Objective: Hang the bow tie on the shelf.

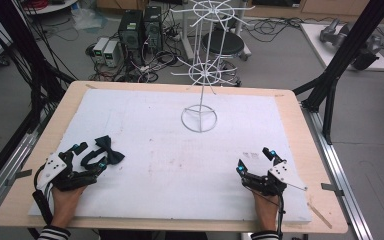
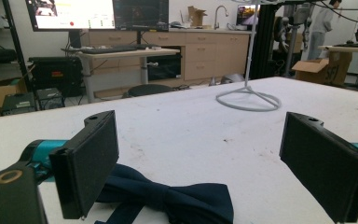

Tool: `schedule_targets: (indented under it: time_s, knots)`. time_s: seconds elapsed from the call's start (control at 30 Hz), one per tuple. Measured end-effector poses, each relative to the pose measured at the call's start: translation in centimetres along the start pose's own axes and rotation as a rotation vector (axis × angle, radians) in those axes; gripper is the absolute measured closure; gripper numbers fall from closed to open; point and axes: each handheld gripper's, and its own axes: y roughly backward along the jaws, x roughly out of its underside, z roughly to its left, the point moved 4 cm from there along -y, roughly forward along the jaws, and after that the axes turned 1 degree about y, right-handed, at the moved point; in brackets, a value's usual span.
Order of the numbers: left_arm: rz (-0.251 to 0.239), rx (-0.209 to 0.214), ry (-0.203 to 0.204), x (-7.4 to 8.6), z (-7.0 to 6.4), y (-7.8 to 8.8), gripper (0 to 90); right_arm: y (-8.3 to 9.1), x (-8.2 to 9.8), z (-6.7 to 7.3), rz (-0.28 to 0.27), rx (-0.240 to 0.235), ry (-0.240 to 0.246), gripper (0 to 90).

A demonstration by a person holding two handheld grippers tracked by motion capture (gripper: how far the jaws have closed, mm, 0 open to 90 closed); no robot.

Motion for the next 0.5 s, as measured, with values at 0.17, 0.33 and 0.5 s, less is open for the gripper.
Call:
schedule_targets:
  time_s: [0.17,0.33,0.5]
  knots:
    - [0.008,0.001,-0.002,0.00,0.00,-0.06,12.1,0.01,0.00,-0.01,0.001,-0.002,-0.014,3.8]
    - [-0.007,-0.003,-0.006,-0.01,-0.07,0.07,12.0,0.00,0.01,0.01,0.001,-0.002,-0.004,3.8]
    - [-0.002,0.001,-0.003,-0.01,-0.02,0.03,12.0,-0.03,0.00,-0.04,-0.001,-0.002,-0.010,3.8]
